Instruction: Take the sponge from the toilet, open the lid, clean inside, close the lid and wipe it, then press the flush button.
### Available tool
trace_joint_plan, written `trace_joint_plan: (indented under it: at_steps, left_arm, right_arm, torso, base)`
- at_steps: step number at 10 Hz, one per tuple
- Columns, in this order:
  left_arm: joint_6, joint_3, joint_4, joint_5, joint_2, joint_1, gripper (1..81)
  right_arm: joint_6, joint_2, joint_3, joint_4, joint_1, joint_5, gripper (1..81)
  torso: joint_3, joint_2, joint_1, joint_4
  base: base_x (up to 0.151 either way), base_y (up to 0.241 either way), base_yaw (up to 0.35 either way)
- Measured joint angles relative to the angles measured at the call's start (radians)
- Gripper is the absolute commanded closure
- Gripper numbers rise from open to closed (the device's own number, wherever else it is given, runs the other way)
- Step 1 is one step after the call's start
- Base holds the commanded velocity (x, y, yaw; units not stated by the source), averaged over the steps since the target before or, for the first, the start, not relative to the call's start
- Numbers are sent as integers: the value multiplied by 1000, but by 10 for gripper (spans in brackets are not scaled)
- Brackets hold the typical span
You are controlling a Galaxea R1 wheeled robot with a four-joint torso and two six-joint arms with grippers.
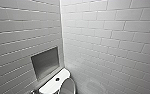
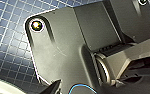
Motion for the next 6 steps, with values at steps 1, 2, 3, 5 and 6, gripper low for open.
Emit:
trace_joint_plan:
  at_steps: [1, 2, 3, 5, 6]
  left_arm:
    - [3, 1, 0, 3, -6, 5, 10]
    - [3, 1, 0, 5, -11, 10, 10]
    - [3, 1, 0, 7, -16, 12, 10]
    - [3, 4, 0, 7, -16, 14, 10]
    - [3, 4, 0, 6, -16, 14, 10]
  right_arm:
    - [0, -43, 79, 0, 13, 10, 811]
    - [1, -93, 173, 0, 27, 24, 811]
    - [3, -149, 275, 0, 46, 30, 811]
    - [5, -286, 449, 1, 100, 45, 811]
    - [16, -361, 500, 7, 124, 56, 811]
  torso:
    - [0, 0, 0, 0]
    - [0, 0, 0, 0]
    - [0, 0, 0, 0]
    - [0, 0, 0, 0]
    - [0, -5, 3, 0]
  base:
    - [0, 0, 0]
    - [0, 0, 0]
    - [0, 0, 0]
    - [0, 0, 0]
    - [0, 0, 0]
